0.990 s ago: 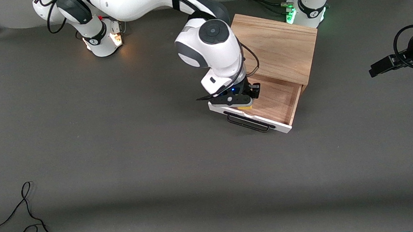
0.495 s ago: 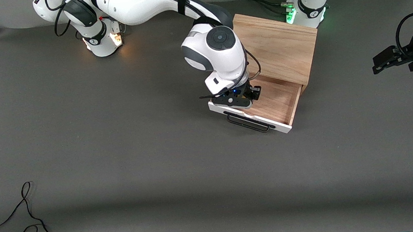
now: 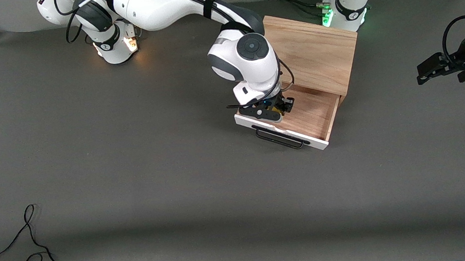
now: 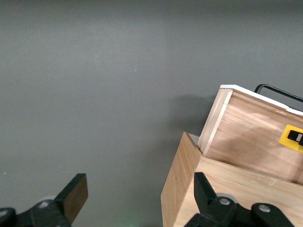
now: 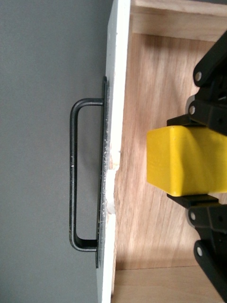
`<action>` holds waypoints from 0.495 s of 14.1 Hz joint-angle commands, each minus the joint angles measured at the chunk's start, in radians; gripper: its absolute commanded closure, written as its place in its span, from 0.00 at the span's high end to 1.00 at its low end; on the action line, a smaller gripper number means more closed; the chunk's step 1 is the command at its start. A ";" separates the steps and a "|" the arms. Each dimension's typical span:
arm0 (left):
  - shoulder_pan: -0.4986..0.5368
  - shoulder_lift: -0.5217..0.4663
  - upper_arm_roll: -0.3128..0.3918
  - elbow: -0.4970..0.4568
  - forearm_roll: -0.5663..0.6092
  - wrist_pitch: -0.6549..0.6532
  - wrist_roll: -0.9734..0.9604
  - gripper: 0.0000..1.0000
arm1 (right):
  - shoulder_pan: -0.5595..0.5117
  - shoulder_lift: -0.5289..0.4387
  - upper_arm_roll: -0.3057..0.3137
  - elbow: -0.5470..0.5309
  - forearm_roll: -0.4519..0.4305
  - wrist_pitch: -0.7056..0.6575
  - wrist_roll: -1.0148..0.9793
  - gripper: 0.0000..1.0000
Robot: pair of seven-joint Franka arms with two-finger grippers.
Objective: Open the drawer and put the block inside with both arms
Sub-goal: 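Lower the yellow cube into the drawer and open the right gripper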
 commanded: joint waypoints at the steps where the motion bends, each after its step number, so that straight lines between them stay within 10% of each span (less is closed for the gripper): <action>1: -0.059 -0.001 0.045 -0.005 0.019 0.016 0.018 1.00 | 0.006 0.002 -0.001 -0.017 0.002 0.003 0.046 1.00; 7: -0.060 -0.003 0.054 -0.007 0.019 0.014 0.019 1.00 | 0.022 -0.012 -0.001 -0.012 0.002 -0.009 0.046 1.00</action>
